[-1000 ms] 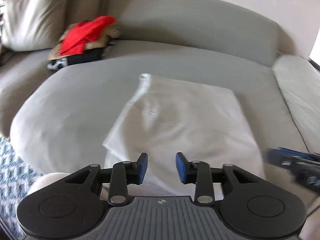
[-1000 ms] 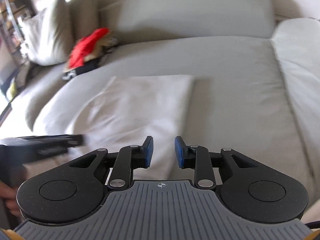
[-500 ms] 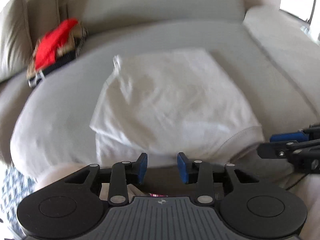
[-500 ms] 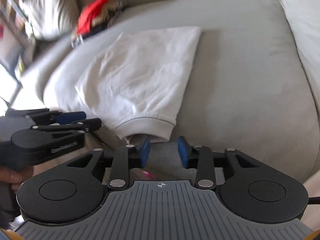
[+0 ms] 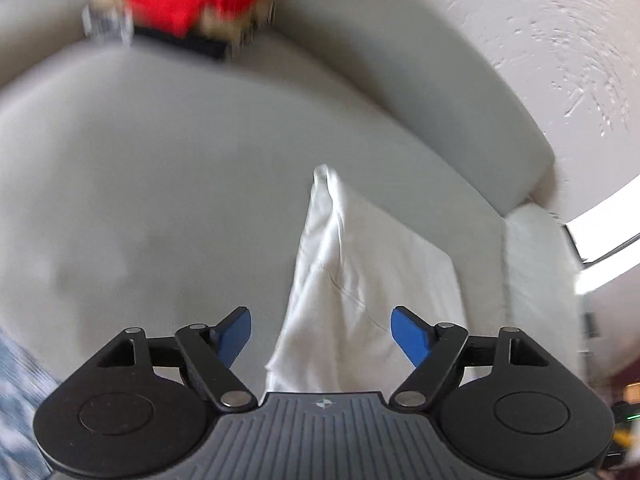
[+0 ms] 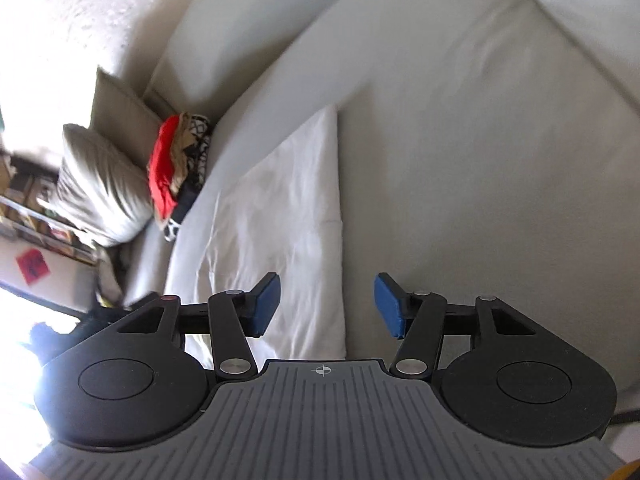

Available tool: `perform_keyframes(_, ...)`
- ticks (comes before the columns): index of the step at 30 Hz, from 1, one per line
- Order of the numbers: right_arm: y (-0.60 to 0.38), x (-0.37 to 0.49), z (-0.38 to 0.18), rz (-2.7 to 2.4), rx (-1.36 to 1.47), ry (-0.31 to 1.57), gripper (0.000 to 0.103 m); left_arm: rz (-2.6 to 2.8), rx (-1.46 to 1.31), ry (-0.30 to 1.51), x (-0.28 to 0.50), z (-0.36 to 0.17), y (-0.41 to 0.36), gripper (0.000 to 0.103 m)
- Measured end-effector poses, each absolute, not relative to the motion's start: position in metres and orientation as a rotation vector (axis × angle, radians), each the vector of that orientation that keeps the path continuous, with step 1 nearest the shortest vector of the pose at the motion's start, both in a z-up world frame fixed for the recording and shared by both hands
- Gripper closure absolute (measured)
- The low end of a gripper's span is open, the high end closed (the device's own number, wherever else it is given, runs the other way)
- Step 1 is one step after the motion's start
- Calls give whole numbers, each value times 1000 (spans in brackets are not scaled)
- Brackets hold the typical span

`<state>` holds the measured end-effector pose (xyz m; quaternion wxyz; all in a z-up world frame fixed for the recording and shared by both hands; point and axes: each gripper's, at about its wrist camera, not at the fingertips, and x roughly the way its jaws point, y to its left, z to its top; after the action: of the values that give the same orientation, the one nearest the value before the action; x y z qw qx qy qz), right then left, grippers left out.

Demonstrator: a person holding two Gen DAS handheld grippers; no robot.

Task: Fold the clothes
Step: 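Move both open grippers down to the folded shirt's edge, then close both grippers on the edge of the folded shirt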

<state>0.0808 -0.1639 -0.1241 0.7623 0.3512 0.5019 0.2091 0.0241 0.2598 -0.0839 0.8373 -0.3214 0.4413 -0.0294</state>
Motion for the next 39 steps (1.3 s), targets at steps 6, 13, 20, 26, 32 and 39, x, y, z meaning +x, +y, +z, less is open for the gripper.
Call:
perform_keyframes(6, -146, 102, -141, 490, 779, 1143, 51, -191, -833, 990, 55, -118, 270, 25)
perform_keyframes(13, -136, 130, -149, 458, 825, 1158, 51, -391, -813, 1115, 92, -132, 245, 19)
perform_keyframes(20, -125, 170, -167, 480, 915, 1160, 51, -449, -811, 1145, 136, -147, 228, 18)
perform_keyframes(26, -112, 191, -178, 501, 916, 1109, 55, -440, -852, 1096, 147, -151, 223, 24)
perform_keyframes(32, -95, 189, -172, 463, 777, 1079, 94, -322, -763, 1089, 141, -147, 211, 89)
perform_keyframes(39, -84, 131, -92, 496, 553, 816, 97, -228, -474, 877, 82, -73, 166, 95)
